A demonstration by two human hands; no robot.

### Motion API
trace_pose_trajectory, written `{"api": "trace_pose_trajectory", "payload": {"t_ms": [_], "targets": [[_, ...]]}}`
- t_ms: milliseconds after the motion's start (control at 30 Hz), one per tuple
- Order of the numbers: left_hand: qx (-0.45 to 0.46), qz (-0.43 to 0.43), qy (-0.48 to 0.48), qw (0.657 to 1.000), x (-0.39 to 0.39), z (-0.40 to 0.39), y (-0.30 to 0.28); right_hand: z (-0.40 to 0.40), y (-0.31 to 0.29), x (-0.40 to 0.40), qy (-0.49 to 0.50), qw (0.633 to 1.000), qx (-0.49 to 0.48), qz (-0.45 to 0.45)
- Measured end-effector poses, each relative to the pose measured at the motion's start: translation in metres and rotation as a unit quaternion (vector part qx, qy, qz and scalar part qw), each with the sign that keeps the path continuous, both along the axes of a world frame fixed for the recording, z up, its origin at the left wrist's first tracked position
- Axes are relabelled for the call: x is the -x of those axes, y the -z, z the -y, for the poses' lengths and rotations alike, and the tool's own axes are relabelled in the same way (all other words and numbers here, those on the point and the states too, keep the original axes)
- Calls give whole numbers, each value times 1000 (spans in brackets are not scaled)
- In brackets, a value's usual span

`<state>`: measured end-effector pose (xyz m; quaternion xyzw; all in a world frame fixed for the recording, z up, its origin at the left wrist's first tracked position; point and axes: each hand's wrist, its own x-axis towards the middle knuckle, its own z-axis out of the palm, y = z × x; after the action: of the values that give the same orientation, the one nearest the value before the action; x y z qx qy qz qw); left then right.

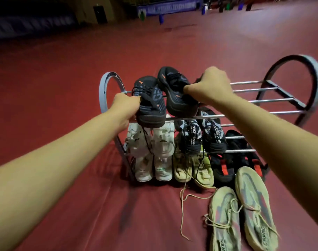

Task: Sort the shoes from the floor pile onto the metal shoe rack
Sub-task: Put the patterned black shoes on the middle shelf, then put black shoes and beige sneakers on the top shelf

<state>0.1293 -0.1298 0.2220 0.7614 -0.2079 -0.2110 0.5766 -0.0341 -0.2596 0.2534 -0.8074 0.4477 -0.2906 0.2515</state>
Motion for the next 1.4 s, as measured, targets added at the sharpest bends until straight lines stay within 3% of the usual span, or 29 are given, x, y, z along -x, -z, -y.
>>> {"api": "trace_pose_trajectory", "payload": {"t_ms": [100,200,300,400,567,700,800,867,1000,1067,1167,1267,1400], "targets": [[-3,9,-67,998,-16,6,22,4,25,-10,-2,998,-15,66],[-10,103,-83,991,-10,-13,38,-10,50,9,-129,985,-73,92],[-36,262,11,964,19,-36,54,-18,77,13,-216,976,35,15],[-76,361,42,928,22,-37,66,-21,81,-1,-126,984,126,-19],[32,341,-42,939,13,-34,49,-30,66,-17,-91,978,178,-51],[4,367,-86,926,2,-40,51,-33,68,-31,-83,972,193,-105],[-66,388,-34,919,0,-42,61,-33,69,-30,-122,984,120,-49],[-61,391,-33,918,1,-49,63,-40,66,-12,-168,984,65,7],[120,455,-102,877,51,-80,96,-71,88,80,-111,979,133,108],[130,416,24,900,104,-91,133,-84,115,138,-32,982,141,124],[-36,295,257,920,167,-88,215,-79,175,208,89,992,81,39],[-155,255,367,881,201,-72,272,-65,241,246,118,992,-5,-51],[-256,288,436,813,209,-56,299,-47,303,260,107,976,-105,-159]]}}
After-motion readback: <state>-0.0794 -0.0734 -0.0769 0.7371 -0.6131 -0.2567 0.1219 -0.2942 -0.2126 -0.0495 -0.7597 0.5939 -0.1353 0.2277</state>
